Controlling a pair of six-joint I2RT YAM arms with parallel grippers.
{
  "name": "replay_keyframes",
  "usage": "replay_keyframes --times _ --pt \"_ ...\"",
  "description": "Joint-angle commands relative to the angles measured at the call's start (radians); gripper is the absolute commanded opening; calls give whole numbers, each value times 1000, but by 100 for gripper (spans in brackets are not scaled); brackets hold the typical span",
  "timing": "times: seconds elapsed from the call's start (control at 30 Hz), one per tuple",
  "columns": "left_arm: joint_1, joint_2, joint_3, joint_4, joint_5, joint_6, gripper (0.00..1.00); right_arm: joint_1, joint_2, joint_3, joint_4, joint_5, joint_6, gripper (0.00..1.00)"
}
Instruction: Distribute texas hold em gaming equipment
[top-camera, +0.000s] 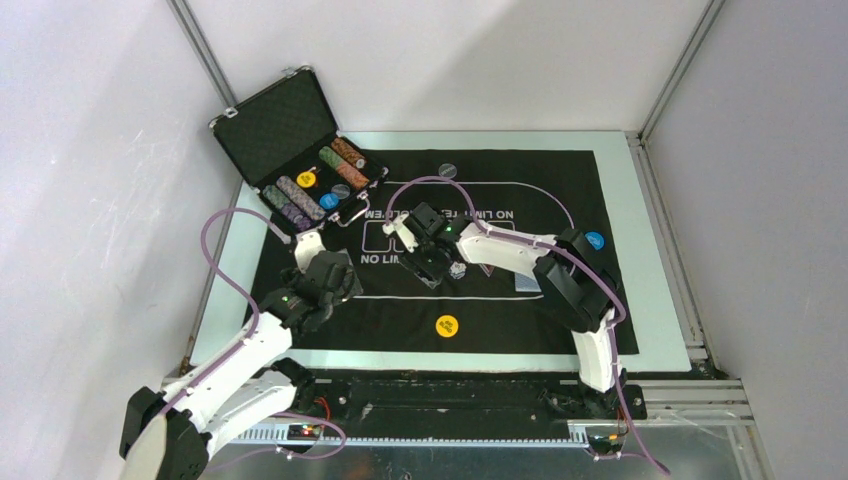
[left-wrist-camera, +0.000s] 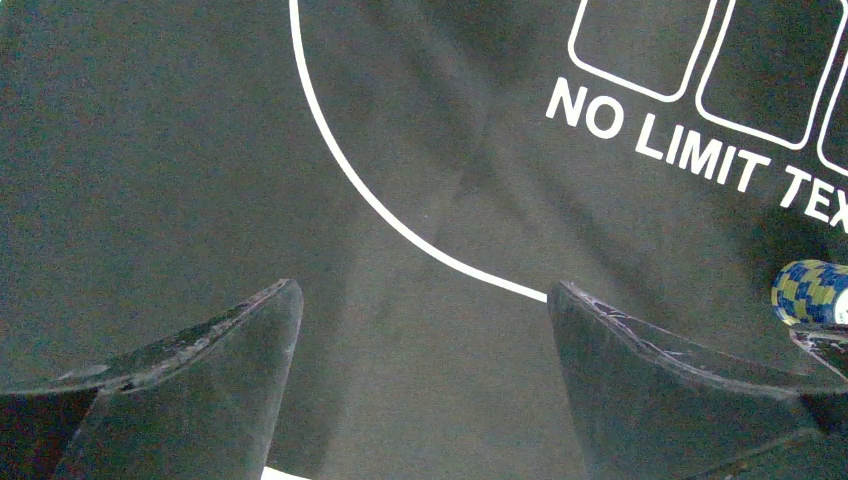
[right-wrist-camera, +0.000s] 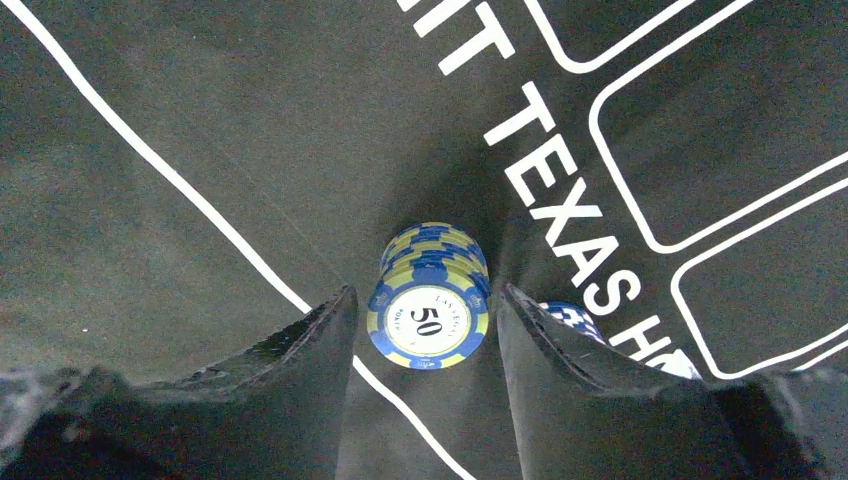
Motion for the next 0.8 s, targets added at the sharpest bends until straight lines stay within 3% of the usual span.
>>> replay_keyframes --times 0.0,0.13,0.53,0.77 --pt "5 -1 9 8 -17 -22 100 0 24 55 1 21 7 57" --pt "5 -2 8 10 -17 -21 100 1 35 64 -3 10 9 54" --pt "5 7 12 7 -16 -21 100 1 14 65 -25 16 28 30" --pt "5 3 11 9 -13 -21 100 -1 -36 66 -5 11 45 28"
